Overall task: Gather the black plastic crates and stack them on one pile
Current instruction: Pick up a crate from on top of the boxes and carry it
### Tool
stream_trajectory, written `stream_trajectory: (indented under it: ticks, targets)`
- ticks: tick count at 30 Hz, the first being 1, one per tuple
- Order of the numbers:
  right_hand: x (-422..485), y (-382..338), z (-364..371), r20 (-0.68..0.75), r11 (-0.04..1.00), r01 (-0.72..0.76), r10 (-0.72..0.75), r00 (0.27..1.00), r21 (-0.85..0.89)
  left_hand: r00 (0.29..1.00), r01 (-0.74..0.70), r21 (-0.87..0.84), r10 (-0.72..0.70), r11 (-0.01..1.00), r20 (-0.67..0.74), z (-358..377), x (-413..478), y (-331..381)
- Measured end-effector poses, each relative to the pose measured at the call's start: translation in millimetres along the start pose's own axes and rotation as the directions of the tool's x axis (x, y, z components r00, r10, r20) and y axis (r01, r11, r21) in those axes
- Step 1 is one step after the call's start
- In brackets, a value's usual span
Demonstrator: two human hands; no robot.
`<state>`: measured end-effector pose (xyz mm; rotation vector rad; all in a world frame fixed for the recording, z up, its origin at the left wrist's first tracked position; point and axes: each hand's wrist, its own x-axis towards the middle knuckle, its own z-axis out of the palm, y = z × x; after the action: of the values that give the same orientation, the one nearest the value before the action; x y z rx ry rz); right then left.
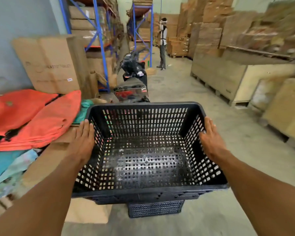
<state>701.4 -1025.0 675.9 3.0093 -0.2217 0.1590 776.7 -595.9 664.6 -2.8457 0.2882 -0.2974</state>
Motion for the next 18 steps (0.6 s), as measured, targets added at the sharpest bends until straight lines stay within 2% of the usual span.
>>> stream_trajectory:
  ticks: [6,13,18]
  targets:
    - [46,50,44,0.103,1.0,0.002,0.001,0.995,-0.026,0.996,-0.044,-0.035,0.047,0.998,0.079,32,54,58]
    - [106,60,106,0.225,1.0,-0.015,0.01,0.974,0.019,0.983,-0.033,-0.141,0.058,0.989,0.175,103,118,87]
    - [170,57,140,0.263,1.0,-0.016,0.017,0.965,-0.005,0.972,-0.062,-0.201,0.104,0.978,0.209,156,175,91]
